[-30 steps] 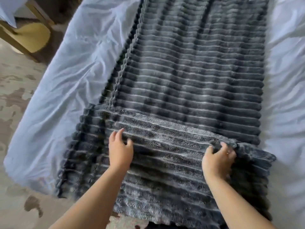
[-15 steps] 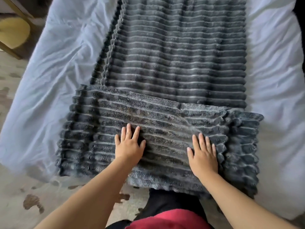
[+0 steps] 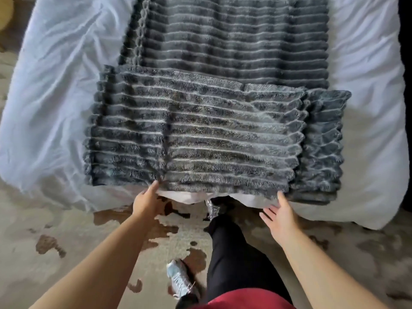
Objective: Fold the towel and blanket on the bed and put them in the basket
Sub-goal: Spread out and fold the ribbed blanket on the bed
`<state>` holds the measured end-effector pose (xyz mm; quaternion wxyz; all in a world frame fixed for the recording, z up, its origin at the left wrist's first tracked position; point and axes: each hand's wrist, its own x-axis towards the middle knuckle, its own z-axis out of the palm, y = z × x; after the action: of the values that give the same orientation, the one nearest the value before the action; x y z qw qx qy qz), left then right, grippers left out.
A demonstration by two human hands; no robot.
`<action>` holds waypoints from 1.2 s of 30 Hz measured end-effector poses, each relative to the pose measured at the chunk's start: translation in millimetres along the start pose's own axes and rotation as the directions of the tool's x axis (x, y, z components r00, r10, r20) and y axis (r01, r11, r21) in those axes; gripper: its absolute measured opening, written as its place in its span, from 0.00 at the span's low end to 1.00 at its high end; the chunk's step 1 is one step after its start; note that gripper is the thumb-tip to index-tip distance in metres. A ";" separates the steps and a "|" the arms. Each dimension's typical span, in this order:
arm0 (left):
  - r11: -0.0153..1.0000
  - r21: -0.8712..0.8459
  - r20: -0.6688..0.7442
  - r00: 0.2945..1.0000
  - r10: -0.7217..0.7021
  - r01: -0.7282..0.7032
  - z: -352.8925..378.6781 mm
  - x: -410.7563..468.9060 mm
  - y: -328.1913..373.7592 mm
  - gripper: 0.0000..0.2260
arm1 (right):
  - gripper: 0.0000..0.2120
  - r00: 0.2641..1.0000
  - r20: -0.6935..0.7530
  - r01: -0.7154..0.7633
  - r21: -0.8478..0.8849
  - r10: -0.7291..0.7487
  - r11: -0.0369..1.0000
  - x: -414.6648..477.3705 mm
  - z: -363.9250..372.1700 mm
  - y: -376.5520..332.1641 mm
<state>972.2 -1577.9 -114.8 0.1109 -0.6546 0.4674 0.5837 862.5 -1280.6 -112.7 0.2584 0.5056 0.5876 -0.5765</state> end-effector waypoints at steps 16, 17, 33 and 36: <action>0.583 -0.805 0.170 0.984 0.057 0.106 -37.3 -9.3 61.7 0.05 | 0.15 0.989 0.127 -0.006 0.525 -0.072 0.851 6.5 -23.0 -65.1; 0.596 -0.798 0.165 0.984 0.064 0.095 -39.5 -16.3 61.8 0.05 | 0.15 0.989 0.122 0.003 0.538 -0.081 0.843 0.4 -26.6 -65.8; 0.540 -0.841 0.206 0.929 0.309 0.007 -142.5 -130.1 -20.0 0.09 | 0.14 0.953 0.094 0.169 0.620 -0.287 0.766 -137.9 -124.4 25.3; 0.570 -0.821 0.193 0.951 0.242 0.021 -167.8 -130.4 -61.0 0.12 | 0.15 0.957 0.083 0.162 0.639 -0.277 0.752 -148.2 -142.4 77.5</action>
<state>1143.8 -1598.1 23.2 -0.1736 -0.5100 0.1660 0.8259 1024.1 -1204.4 15.1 0.0560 0.4376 0.3935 -0.8065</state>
